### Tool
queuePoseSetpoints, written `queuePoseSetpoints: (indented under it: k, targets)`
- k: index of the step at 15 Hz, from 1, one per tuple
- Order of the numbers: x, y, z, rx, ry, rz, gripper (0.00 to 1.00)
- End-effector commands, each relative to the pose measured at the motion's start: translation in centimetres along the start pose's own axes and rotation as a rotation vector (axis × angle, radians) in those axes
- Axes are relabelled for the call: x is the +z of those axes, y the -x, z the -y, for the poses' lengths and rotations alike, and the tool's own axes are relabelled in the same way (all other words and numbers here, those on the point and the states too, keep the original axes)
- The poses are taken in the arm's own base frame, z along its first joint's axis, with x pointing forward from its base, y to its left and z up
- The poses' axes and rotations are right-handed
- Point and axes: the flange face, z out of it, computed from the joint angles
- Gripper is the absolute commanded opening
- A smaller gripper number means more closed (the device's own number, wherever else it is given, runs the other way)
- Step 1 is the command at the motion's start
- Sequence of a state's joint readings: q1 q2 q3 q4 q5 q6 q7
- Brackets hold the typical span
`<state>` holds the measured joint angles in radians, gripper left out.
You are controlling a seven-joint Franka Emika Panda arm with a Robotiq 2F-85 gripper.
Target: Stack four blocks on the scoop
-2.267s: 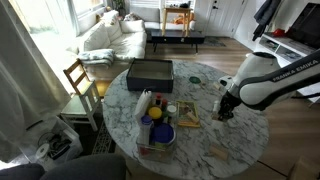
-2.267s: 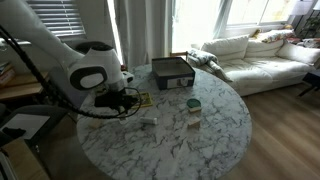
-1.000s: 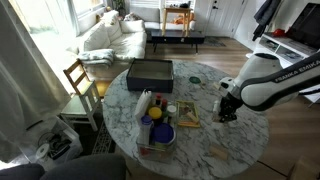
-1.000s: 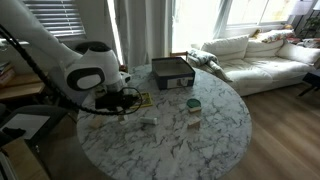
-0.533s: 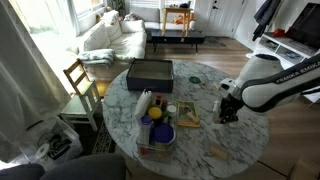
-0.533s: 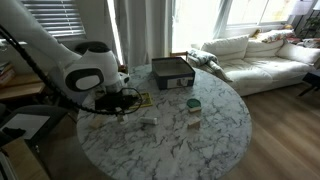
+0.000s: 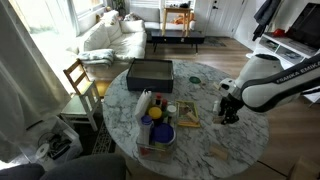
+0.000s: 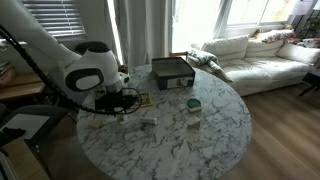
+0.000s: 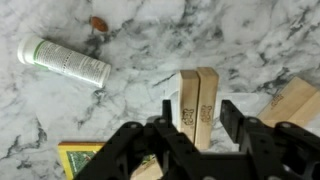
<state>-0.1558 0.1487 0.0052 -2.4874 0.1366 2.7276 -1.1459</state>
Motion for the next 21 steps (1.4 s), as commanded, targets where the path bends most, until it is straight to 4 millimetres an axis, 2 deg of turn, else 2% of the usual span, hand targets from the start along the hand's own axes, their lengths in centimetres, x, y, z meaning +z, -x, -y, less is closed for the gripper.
queuePoseSetpoints:
  k: [1, 2, 3, 8, 13, 14, 16, 21]
  targets:
    - [-0.7, 0.1, 0.3, 0.004, 0.009, -0.010, 0.85]
    - [-1.0, 0.1, 0.3, 0.005, 0.011, -0.012, 0.94]
    - [-1.4, 0.0, 0.3, 0.009, 0.002, -0.012, 0.99]
    - [-5.5, -1.2, 2.0, 0.104, -0.104, 0.001, 1.00]
    - [-10.7, -5.0, 6.1, 0.035, -0.210, 0.019, 1.00]
    - [-9.1, -4.2, 4.2, 0.040, -0.178, 0.016, 1.00]
    - [-10.1, -4.9, 4.9, 0.028, -0.172, 0.010, 1.00]
    - [-9.3, -4.3, 4.4, 0.045, -0.184, 0.018, 1.00]
